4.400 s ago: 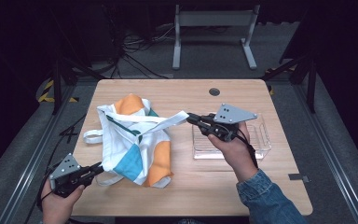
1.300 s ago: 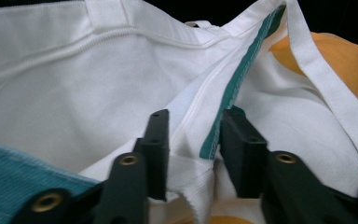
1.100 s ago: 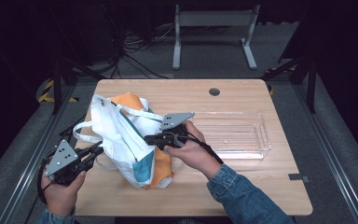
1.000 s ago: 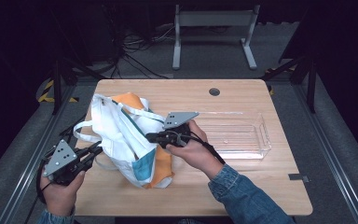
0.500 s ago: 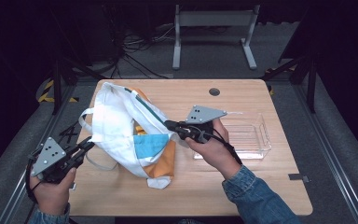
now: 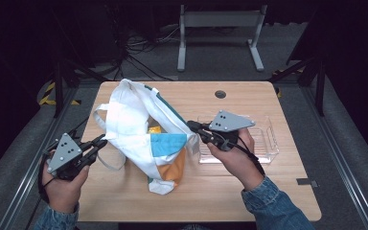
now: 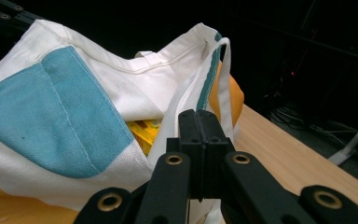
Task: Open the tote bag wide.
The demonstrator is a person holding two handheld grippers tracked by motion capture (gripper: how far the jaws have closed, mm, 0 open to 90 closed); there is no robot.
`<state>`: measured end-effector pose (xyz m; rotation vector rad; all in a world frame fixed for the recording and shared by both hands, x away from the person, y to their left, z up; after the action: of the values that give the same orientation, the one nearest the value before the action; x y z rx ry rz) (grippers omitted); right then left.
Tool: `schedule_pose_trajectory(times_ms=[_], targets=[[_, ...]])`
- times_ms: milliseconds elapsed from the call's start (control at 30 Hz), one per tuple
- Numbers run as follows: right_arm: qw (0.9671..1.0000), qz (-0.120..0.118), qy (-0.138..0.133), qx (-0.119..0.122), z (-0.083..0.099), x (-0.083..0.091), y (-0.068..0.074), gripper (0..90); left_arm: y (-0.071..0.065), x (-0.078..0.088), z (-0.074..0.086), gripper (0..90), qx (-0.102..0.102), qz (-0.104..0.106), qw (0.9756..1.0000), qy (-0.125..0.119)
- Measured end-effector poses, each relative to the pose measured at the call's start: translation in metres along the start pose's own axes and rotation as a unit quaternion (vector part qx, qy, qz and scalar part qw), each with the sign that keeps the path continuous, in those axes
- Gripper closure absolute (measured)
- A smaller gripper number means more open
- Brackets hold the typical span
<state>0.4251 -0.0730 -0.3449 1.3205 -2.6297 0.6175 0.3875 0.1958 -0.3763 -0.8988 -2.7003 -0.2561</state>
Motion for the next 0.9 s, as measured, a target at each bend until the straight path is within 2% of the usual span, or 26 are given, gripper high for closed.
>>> schedule_pose_trajectory(times_ms=[167,267,467,700,733,767,900], targets=[[0.9998,0.007,0.01,-0.016,0.02,0.006,-0.002,90.0,-0.011,-0.007,0.012,87.6,-0.021,0.009,0.9994,0.027],[0.9995,0.008,0.022,-0.021,0.033,0.006,0.002,90.0,-0.015,-0.009,0.022,87.6,-0.031,0.013,0.9983,0.048],[0.9987,0.003,0.041,-0.029,0.057,0.002,0.011,90.0,-0.016,-0.01,0.043,87.6,-0.011,0.03,0.9969,0.072],[0.9976,0.002,0.062,-0.03,0.073,-0.002,0.015,90.0,-0.017,-0.012,0.051,87.6,-0.018,0.031,0.9953,0.089],[0.9972,0.001,0.067,-0.032,0.076,-0.004,0.016,90.0,-0.017,-0.014,0.057,87.6,-0.008,0.036,0.9946,0.097],[0.9972,0.001,0.067,-0.032,0.076,-0.004,0.016,90.0,-0.017,-0.014,0.057,87.6,-0.008,0.036,0.9946,0.097],[0.9945,-0.009,0.098,-0.035,0.098,-0.016,0.026,90.0,-0.018,-0.018,0.075,87.6,-0.003,0.045,0.9909,0.127]])
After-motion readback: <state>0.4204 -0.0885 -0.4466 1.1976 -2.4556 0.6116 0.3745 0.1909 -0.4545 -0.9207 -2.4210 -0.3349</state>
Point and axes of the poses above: each handheld gripper's, and its own axes: x roughly backward along the jaws, z roughly out of its underside, y roughly to its left, the point moved 10 cm from there along -x, roughly forward along the jaws, and after that the axes turned 8 degrees about x, right-handed, at the moved point
